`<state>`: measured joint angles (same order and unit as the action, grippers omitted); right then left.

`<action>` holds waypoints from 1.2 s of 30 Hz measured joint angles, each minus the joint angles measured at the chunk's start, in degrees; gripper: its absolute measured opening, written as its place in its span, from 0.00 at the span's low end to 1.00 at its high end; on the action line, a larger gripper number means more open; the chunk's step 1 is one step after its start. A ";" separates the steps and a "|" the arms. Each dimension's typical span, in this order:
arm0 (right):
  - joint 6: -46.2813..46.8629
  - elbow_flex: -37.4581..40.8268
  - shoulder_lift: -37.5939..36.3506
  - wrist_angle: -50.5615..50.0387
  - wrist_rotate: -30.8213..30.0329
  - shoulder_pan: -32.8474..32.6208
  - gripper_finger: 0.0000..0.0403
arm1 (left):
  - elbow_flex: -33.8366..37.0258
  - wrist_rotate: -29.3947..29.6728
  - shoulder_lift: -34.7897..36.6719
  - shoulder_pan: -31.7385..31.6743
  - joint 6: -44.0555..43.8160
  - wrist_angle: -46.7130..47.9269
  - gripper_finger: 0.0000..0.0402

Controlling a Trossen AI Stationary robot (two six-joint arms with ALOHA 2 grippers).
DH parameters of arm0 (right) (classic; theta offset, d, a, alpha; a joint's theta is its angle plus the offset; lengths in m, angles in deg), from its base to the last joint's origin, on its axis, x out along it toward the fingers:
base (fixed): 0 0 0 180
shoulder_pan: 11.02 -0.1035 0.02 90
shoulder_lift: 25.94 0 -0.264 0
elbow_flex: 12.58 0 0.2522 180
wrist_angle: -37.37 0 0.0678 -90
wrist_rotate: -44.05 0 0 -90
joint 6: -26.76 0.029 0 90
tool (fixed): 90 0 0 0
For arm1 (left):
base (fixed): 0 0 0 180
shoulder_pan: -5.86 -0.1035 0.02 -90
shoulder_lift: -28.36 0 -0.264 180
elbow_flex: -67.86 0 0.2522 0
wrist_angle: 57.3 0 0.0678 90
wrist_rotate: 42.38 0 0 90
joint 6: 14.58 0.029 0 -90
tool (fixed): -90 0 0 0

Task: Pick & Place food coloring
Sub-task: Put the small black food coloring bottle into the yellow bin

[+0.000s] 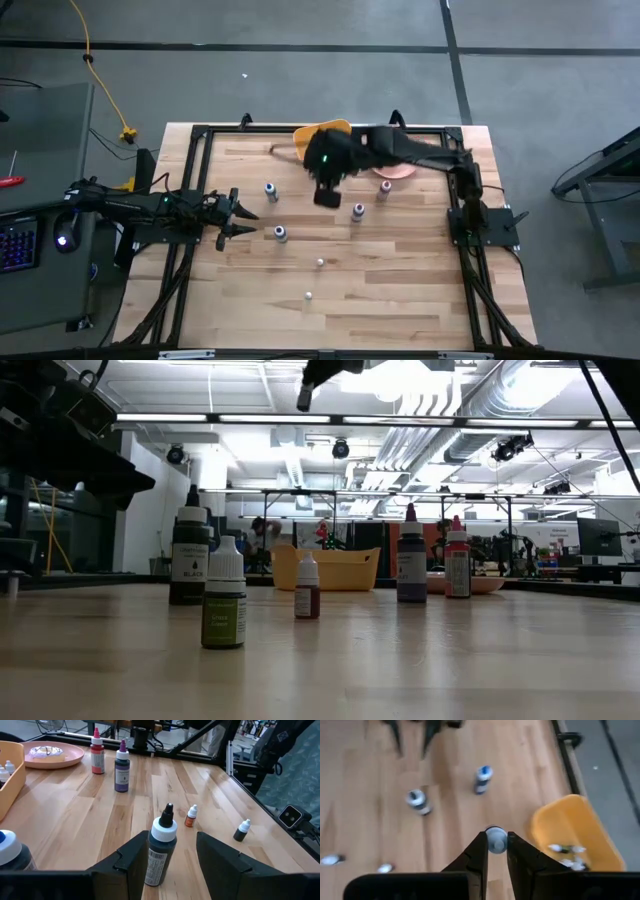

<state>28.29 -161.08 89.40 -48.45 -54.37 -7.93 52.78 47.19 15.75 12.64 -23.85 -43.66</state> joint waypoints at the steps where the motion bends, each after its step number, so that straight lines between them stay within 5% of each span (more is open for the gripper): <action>1: -0.36 0.00 -0.38 0.30 0.10 1.19 0.11 | -0.01 0.00 -0.01 -0.02 0.00 0.01 0.41; 11: -5.39 0.02 -1.50 1.77 6.90 14.52 0.11 | -0.01 0.00 -0.01 0.00 0.02 0.02 0.41; 23: -5.39 3.21 -1.45 2.97 7.49 25.20 0.11 | 0.00 0.00 0.00 -0.01 0.00 0.01 0.41; 36: 9.70 27.61 -1.41 26.12 7.39 30.21 0.13 | 0.00 0.00 0.00 -0.02 0.02 0.02 0.41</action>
<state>37.98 -133.47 87.99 -22.33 -46.99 22.28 52.77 47.19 15.75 12.62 -23.84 -43.64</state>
